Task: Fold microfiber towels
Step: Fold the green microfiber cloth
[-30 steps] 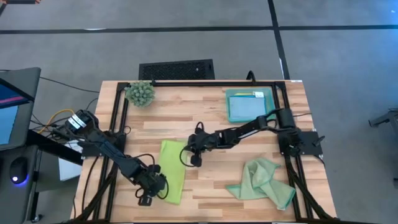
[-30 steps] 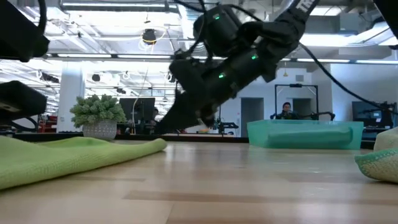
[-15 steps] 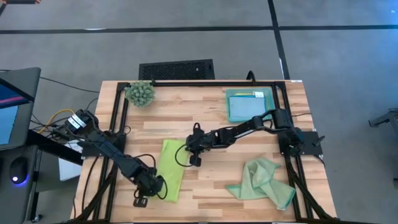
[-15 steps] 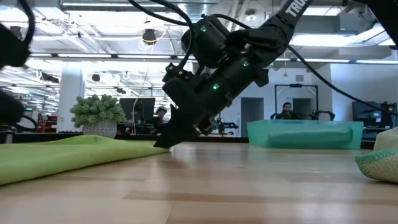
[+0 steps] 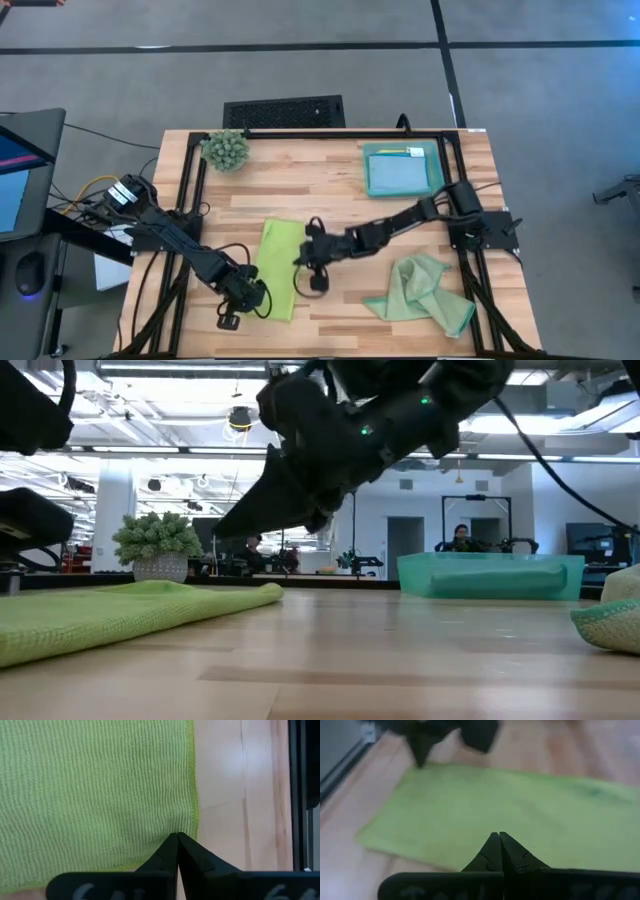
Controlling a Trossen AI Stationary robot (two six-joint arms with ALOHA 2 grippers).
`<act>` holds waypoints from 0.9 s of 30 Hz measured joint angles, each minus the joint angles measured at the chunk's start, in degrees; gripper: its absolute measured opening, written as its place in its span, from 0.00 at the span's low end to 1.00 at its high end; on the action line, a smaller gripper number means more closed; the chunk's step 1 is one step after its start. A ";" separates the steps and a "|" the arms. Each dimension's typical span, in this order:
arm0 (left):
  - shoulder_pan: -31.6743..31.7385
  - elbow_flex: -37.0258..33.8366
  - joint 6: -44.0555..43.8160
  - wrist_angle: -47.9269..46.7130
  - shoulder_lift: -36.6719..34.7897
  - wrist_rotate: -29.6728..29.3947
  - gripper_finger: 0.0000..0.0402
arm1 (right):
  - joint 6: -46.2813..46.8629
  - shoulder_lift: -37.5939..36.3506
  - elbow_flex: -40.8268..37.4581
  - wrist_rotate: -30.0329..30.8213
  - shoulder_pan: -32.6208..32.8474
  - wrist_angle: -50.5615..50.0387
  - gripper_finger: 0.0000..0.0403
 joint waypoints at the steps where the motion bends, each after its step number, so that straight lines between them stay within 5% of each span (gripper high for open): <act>1: 0.00 0.02 0.29 0.02 -0.08 0.02 0.00 | 0.71 0.49 0.02 0.37 0.88 0.42 0.00; 14: 0.02 0.06 0.71 0.38 0.11 -2.64 0.00 | 4.70 8.21 2.64 2.71 3.65 4.14 0.00; 27: 1.11 3.33 5.42 -1.55 -2.96 -8.54 0.00 | 2.98 5.09 2.73 2.91 4.19 -4.99 0.01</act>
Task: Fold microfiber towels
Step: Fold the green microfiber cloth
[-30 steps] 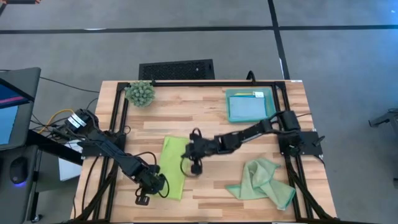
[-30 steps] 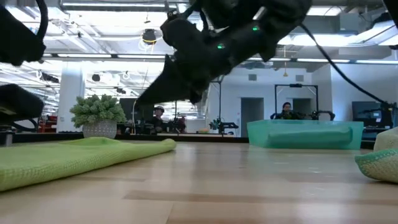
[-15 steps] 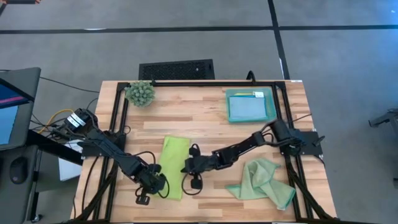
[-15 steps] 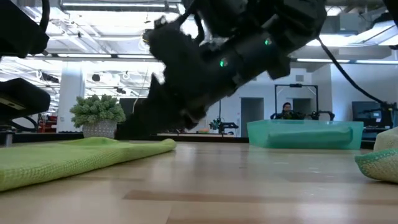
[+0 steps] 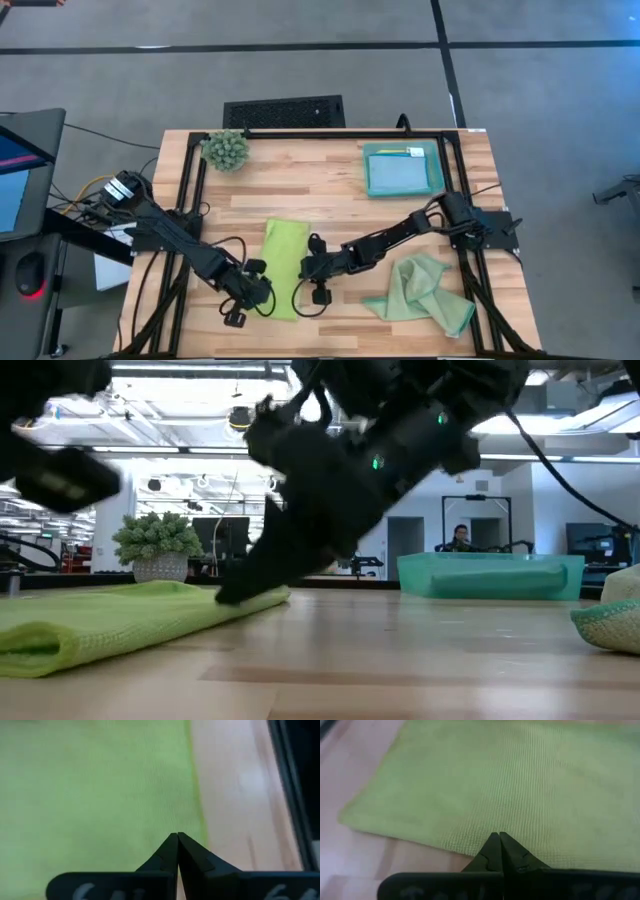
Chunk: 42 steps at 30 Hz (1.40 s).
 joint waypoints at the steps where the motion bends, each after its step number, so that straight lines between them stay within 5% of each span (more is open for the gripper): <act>1: 0.02 0.51 0.52 -1.93 -1.05 -1.54 0.00 | -0.61 -1.14 0.00 0.07 0.15 -1.35 0.01; 11: -6.25 0.84 5.15 4.38 -4.45 -6.66 0.00 | -8.46 -5.39 0.00 0.06 5.93 -1.65 0.02; 19: -13.39 0.84 6.38 6.48 -3.36 -19.34 0.07 | -13.30 -5.32 0.02 0.70 8.18 6.31 0.13; 30: -13.89 1.25 1.30 8.57 6.59 -18.85 0.44 | -12.69 -4.05 0.08 1.70 7.86 8.85 0.36; 42: -13.86 0.93 -3.85 3.81 6.96 -18.06 0.43 | -12.55 -4.03 0.07 1.72 7.72 8.57 0.43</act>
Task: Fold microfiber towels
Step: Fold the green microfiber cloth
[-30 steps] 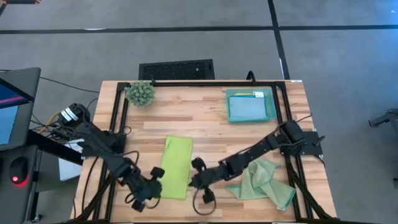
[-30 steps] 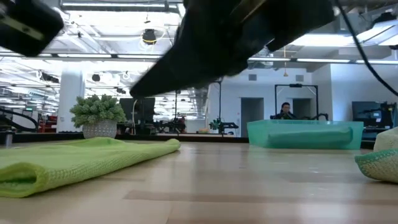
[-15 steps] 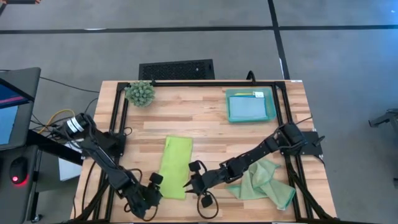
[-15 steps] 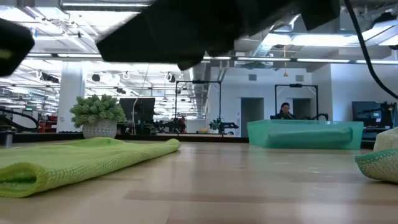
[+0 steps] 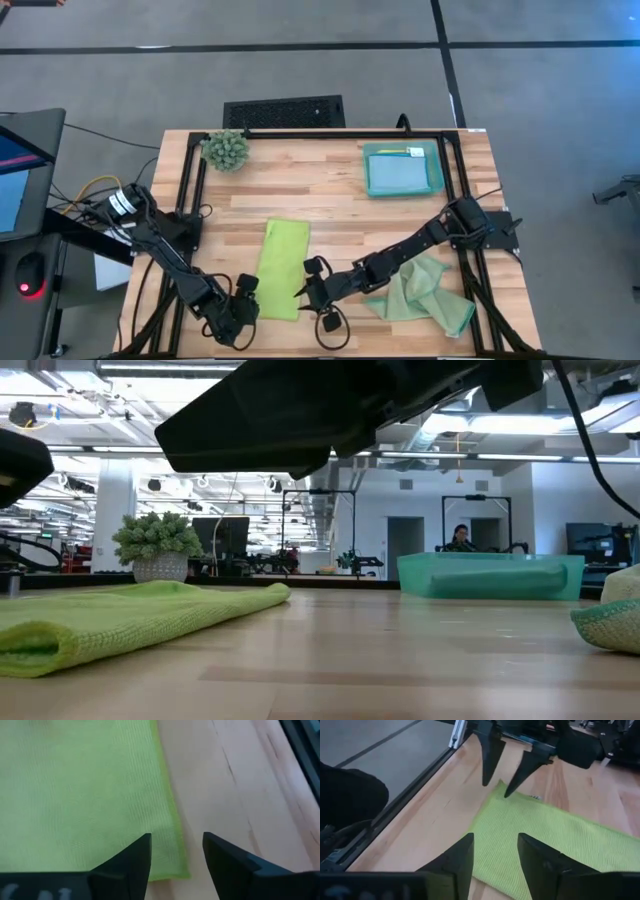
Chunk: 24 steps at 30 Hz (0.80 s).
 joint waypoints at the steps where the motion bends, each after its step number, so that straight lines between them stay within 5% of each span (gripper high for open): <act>1: 0.02 -0.25 -0.36 0.41 0.00 0.38 0.42 | 0.03 0.00 0.00 0.00 0.01 -0.01 0.43; 10: 1.00 -1.99 -3.76 1.56 0.00 0.53 0.34 | 0.92 0.00 0.00 -0.52 0.07 -0.64 0.42; 24: 2.30 -1.57 -5.83 4.67 4.71 1.72 0.16 | -5.91 8.85 4.74 -9.75 1.54 0.48 0.43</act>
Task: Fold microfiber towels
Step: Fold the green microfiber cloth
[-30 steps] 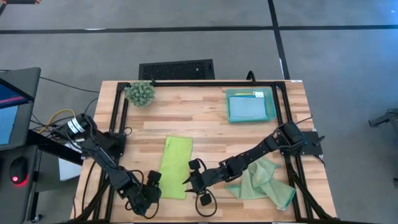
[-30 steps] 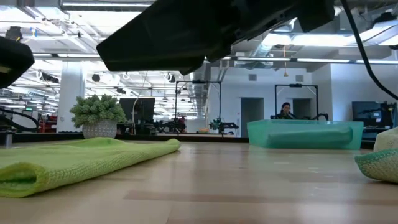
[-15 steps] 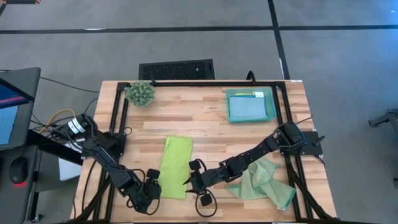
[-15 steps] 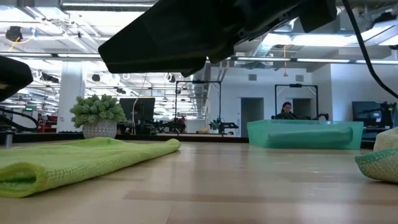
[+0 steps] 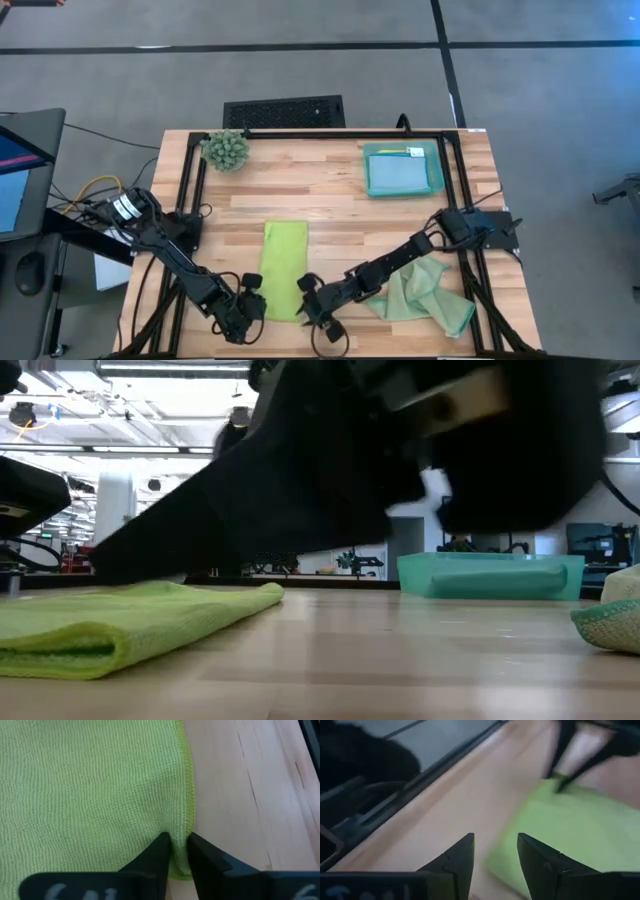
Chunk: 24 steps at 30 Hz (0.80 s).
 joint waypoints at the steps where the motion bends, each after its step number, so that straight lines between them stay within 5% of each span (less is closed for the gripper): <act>1: 0.00 -0.01 0.01 -0.07 -0.04 -0.08 0.14 | -1.05 0.64 0.88 -0.37 0.35 -1.10 0.43; 11: 0.02 0.01 0.70 -0.06 0.01 0.07 0.05 | -2.21 0.97 2.85 5.28 0.81 -7.19 0.45; 24: 0.00 -0.16 0.92 0.43 0.01 -0.14 0.05 | 2.87 3.37 3.24 3.30 0.41 -6.46 0.44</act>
